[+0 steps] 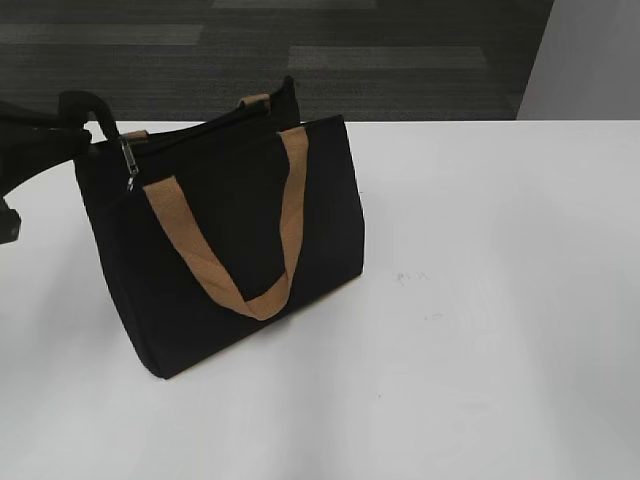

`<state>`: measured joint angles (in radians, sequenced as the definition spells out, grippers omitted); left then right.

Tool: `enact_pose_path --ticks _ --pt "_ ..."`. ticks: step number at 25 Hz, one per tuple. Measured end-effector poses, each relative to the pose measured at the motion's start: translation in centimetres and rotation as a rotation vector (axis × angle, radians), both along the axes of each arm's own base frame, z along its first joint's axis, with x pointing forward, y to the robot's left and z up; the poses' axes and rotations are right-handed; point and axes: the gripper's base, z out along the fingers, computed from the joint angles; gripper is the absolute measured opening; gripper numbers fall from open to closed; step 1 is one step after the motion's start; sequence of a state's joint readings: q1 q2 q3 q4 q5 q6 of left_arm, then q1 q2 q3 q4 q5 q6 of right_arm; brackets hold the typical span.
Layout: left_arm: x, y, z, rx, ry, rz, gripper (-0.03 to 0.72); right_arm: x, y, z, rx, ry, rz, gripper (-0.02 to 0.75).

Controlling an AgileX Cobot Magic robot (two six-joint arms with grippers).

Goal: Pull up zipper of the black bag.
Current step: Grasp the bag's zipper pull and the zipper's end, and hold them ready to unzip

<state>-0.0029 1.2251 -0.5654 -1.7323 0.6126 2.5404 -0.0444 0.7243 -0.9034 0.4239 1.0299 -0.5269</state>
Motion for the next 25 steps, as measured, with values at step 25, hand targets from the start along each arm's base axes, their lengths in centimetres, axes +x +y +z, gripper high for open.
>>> enact_pose_path --ticks 25 --pt "-1.6 -0.1 2.4 -0.06 -0.092 -0.044 0.032 16.5 17.0 0.5 0.058 0.039 0.621 0.361"
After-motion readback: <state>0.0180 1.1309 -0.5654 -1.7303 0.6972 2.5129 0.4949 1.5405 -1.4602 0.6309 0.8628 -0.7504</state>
